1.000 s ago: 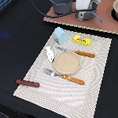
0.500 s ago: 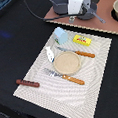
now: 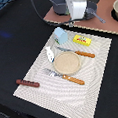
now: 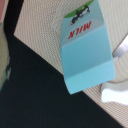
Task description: Interact with the objects in diverse but meaningful ways.
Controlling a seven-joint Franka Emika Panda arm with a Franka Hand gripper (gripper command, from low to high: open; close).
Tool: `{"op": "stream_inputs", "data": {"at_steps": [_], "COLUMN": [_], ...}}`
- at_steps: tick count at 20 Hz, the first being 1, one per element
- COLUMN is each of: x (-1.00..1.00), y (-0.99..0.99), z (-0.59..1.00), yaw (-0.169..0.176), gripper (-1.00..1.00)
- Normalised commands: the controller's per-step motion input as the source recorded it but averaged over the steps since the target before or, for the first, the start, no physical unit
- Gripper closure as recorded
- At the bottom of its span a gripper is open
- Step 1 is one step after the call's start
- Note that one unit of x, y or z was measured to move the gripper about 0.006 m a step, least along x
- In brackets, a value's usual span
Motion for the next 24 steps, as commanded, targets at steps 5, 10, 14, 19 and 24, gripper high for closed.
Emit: {"op": "stream_inputs", "data": {"at_steps": [5, 10, 14, 19, 24], "x": [-0.42, -0.51, -0.57, -0.62, -0.60], "y": [-0.57, -0.38, -0.04, 0.01, 0.01], "z": [-0.02, -0.23, -0.48, -0.48, -0.45], "yaw": [0.005, 0.014, 0.066, 0.096, 0.095], "gripper": [-1.00, -1.00, -1.00, -1.00, -1.00]}}
